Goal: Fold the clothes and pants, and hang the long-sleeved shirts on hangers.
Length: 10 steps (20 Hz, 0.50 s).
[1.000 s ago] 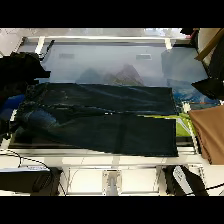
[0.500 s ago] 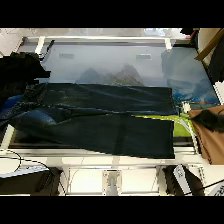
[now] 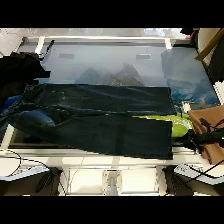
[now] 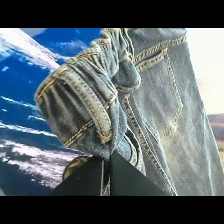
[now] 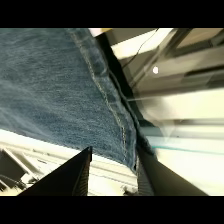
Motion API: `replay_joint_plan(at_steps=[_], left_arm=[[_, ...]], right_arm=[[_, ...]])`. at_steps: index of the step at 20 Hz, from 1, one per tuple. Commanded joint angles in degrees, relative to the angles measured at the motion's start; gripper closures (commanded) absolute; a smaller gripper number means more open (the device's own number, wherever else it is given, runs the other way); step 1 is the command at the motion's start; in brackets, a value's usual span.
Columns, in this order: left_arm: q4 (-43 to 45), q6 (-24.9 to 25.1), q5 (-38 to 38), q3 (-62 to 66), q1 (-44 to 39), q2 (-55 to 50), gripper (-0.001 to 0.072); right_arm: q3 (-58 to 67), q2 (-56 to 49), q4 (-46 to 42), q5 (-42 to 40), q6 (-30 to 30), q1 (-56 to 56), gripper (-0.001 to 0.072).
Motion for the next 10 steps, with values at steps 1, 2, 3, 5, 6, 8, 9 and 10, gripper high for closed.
replay_joint_plan(at_steps=[1, 2, 3, 5, 6, 8, 9, 10], left_arm=[[0.6, -0.3, -0.2, 0.0, -1.5, 0.2, 0.0672], [0.6, -0.3, -0.2, 0.0, -1.5, 0.2, 0.0672], [0.6, -0.3, -0.2, 0.0, -1.5, 0.2, 0.0672], [0.7, -0.3, -0.2, 0.0, -1.5, 0.2, 0.0672], [0.9, -0.3, -0.2, 0.0, -1.5, 0.2, 0.0672], [2.0, -0.3, -0.2, 0.0, -1.5, 0.2, 0.0672], [2.3, -0.3, -0.2, 0.0, -1.5, 0.2, 0.0672], [2.3, -0.3, -0.2, 0.0, -1.5, 0.2, 0.0672]], right_arm=[[-0.5, -3.5, -0.7, -5.5, -2.2, 2.8, 0.0382], [-0.5, -3.5, -0.7, -6.4, -2.2, 3.4, 0.0382], [-0.6, -3.5, -0.6, -6.4, -2.6, 3.8, 0.0381], [-1.8, -3.5, -0.7, -7.0, -3.3, 4.0, 0.0381], [-3.4, -3.5, -0.5, -8.0, -3.8, 4.0, 0.0381], [-6.9, -3.5, 0.8, -10.7, -4.8, 4.0, 0.0381], [-7.6, -3.5, 2.0, -11.2, -5.2, 4.1, 0.0381], [-7.6, -3.5, 2.3, -11.0, -5.2, 4.7, 0.0381]])
